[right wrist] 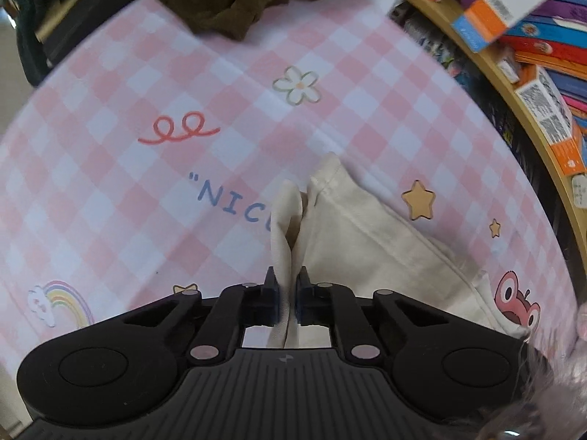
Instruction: Fold clothes
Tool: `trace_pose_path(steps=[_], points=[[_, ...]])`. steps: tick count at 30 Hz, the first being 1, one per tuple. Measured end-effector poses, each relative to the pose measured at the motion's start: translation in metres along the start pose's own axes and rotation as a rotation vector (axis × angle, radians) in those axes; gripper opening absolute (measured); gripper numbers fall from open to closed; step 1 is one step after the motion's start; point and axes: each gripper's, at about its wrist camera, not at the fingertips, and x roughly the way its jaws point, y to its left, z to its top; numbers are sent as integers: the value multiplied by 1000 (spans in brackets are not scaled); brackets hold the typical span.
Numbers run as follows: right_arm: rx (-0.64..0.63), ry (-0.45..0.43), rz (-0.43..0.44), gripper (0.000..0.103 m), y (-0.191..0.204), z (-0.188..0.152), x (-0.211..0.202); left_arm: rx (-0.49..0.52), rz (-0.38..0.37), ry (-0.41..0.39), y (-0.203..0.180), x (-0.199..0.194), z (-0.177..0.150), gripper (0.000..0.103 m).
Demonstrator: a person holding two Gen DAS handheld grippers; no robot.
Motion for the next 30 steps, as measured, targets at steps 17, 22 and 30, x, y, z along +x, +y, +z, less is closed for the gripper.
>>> trace_pose_path(steps=[17, 22, 30], points=[[199, -256, 65, 7, -170, -121, -98, 349, -93, 36, -132, 42, -31, 7], [234, -308, 79, 7, -227, -173, -104, 417, -110, 78, -180, 71, -51, 7], [362, -336, 164, 7, -312, -259, -64, 491, -58, 215, -247, 137, -110, 8]])
